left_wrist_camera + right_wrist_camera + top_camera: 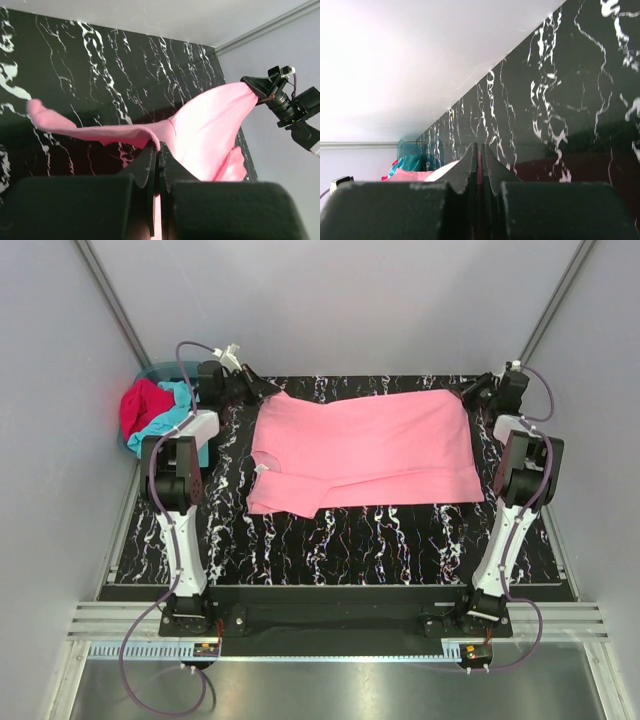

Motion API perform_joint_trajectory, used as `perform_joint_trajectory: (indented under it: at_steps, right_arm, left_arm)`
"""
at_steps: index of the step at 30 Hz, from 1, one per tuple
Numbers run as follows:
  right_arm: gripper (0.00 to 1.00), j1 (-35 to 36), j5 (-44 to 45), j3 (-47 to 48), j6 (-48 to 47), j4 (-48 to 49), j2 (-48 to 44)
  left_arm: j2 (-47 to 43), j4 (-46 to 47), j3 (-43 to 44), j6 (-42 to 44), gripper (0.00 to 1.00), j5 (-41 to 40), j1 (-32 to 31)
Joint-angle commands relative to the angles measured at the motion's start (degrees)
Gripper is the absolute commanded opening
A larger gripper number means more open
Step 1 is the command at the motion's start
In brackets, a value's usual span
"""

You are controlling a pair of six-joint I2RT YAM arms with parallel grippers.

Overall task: Fold and stack the t-shirts
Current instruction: Fold the tshirt

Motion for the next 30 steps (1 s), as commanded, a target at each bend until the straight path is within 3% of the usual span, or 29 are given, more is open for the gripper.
perform_joint_trajectory:
  at_steps: [1,4,6,10,15,22,30]
  right_arm:
    - [0.00,-0.4,1.1,-4.1,-1.0,3.5,-6.8]
    - [0.04,-0.4,1.9,-9.0,-0.5,5.5,-9.4]
    - [0.19,-0.4,2.4,-12.1,-0.9,6.3,-10.5]
    - [0.34,-0.4,3.2,-15.0,-1.9,6.1,-11.7]
    - [0.36,-0.4,3.2,-14.8,-1.8,5.9,-11.9]
    - [0.32,-0.4,3.1,-14.5,-2.0,5.6,-12.3]
    - [0.51,0.0,6.8,-15.2,-3.1,-3.5,-14.3]
  left_arm:
    - [-5.8,5.6,-3.7,-1.2,0.00,1.3,-0.1]
    - [-8.4,7.2,-7.6,-1.4,0.00,1.1,-0.1]
    - [-9.5,7.4,-9.8,-1.1,0.00,1.0,-0.2]
    - [-11.4,7.5,-12.3,-0.6,0.00,0.7,-0.2]
    - [-11.1,6.6,-12.5,0.0,0.00,0.7,-0.1]
    - [-10.6,7.0,-12.1,-0.4,0.00,1.1,-0.1]
    - [-11.0,7.4,-13.0,-0.7,0.00,1.2,-0.1]
